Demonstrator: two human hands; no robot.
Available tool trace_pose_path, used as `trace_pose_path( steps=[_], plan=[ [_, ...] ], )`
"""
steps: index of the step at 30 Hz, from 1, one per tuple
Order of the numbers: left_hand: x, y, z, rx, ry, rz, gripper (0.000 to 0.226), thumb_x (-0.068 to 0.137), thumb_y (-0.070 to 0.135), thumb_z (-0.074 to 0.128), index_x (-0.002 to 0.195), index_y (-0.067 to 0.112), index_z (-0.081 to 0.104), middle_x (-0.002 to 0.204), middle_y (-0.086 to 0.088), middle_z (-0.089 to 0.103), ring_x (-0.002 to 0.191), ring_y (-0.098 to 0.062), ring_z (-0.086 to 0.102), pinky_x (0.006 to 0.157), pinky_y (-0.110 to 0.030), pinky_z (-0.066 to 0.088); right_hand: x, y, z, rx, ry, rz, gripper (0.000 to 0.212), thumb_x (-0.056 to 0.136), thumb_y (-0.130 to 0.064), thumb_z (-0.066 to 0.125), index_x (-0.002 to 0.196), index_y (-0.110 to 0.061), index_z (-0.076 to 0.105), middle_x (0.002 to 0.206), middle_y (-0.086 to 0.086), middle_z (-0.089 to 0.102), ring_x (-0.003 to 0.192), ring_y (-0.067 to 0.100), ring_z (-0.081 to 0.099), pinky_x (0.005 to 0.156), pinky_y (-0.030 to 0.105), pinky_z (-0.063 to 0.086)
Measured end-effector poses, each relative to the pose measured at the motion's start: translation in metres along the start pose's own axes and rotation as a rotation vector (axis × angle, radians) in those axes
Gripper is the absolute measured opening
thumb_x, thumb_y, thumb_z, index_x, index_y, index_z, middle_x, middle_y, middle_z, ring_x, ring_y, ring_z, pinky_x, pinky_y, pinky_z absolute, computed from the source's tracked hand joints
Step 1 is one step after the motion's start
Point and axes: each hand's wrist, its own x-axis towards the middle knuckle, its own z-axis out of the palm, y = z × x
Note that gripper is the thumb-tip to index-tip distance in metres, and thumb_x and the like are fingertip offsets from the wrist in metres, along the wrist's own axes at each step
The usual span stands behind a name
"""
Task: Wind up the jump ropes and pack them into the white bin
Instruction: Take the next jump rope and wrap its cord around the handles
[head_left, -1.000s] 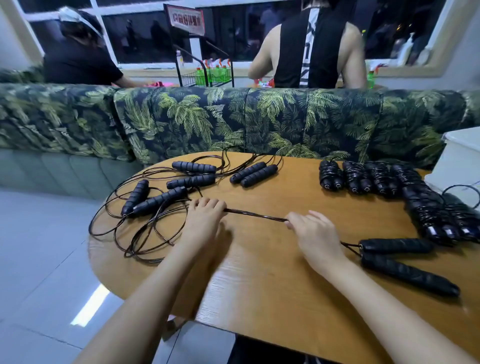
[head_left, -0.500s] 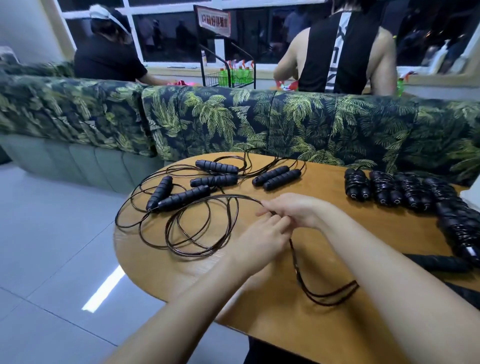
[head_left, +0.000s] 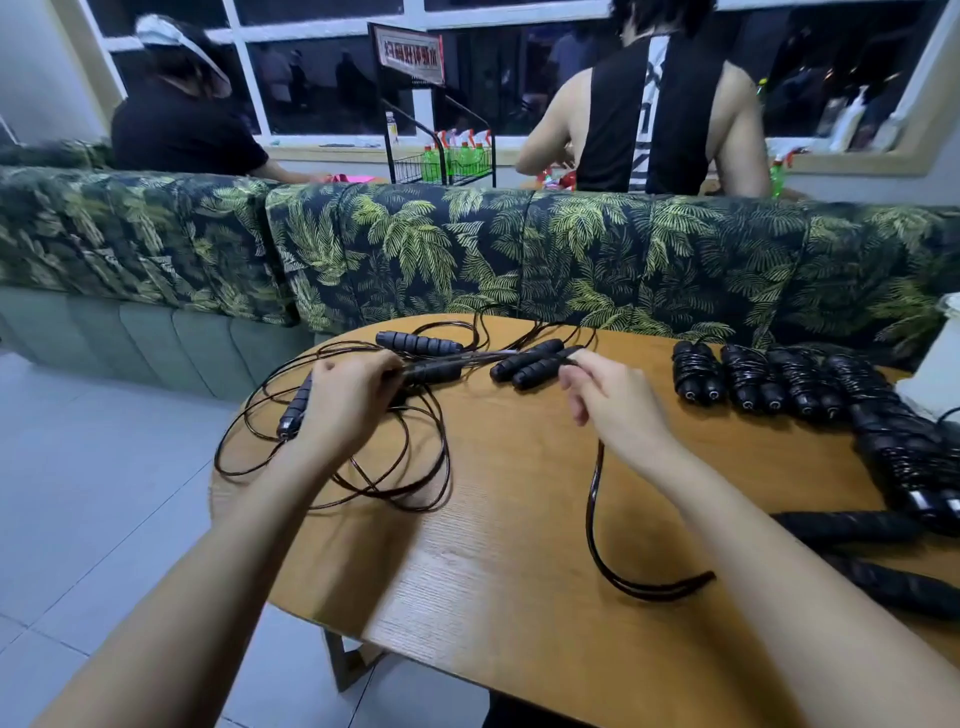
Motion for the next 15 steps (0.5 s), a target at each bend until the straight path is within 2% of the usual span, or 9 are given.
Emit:
trace_pose_path(
  steps=[3,5,7,10,12,15],
  plan=[
    [0.011,0.005,-0.008,0.063,-0.083,-0.035,0.019,0.096,0.024,0.054,0.078,0.02,0.057,0.075,0.002,0.058,0.08,-0.026,0.057,0.072,-0.034,0.029,-0.006,0.011,-0.014,-0.093,0.097,0.105,0.026,0.101,-0.031,0.04,0.079,-0.028,0.053,0.061,-0.006,0.063,0.065,0.016,0.059,0.06,0.027,0.041],
    [0.019,0.023,-0.009,0.061,-0.077,-0.024,0.022,0.099,0.025,0.046,0.08,0.019,0.056,0.077,0.002,0.055,0.086,-0.027,0.056,0.078,-0.036,0.031,-0.01,0.019,-0.018,-0.232,0.11,0.158,0.027,0.102,-0.033,0.036,0.085,-0.025,0.055,0.067,-0.004,0.065,0.069,0.02,0.06,0.059,0.027,0.042],
    [0.031,0.051,-0.01,0.034,-0.033,-0.014,0.026,0.101,0.029,0.041,0.082,0.019,0.055,0.084,-0.001,0.059,0.091,-0.027,0.052,0.083,-0.037,0.03,-0.016,0.026,-0.021,-0.379,0.073,0.161,0.031,0.103,-0.035,0.033,0.089,-0.022,0.058,0.073,-0.002,0.066,0.069,0.022,0.061,0.059,0.029,0.047],
    [0.048,0.104,-0.018,-0.053,-0.063,-0.02,0.032,0.102,0.033,0.037,0.083,0.017,0.057,0.09,-0.005,0.064,0.093,-0.028,0.054,0.088,-0.04,0.032,-0.026,0.036,-0.023,-0.527,-0.057,0.206,0.034,0.103,-0.036,0.032,0.086,-0.021,0.057,0.079,-0.003,0.067,0.071,0.019,0.061,0.055,0.025,0.042],
    [0.058,0.139,-0.025,-0.143,-0.113,-0.019,0.031,0.101,0.03,0.038,0.085,0.016,0.059,0.091,-0.007,0.066,0.092,-0.03,0.057,0.088,-0.04,0.036,-0.031,0.046,-0.024,-0.438,-0.094,0.273,0.034,0.103,-0.036,0.036,0.083,-0.021,0.059,0.077,-0.005,0.069,0.071,0.017,0.063,0.062,0.029,0.05],
    [0.065,0.193,-0.039,-0.673,-0.296,-0.059,0.026,0.099,0.017,0.039,0.087,0.009,0.061,0.098,-0.012,0.068,0.092,-0.025,0.063,0.076,-0.03,0.05,-0.035,0.055,-0.035,0.04,-0.072,0.41,0.029,0.101,-0.031,0.045,0.078,-0.023,0.061,0.072,-0.006,0.07,0.071,0.018,0.065,0.074,0.036,0.055]
  ],
)
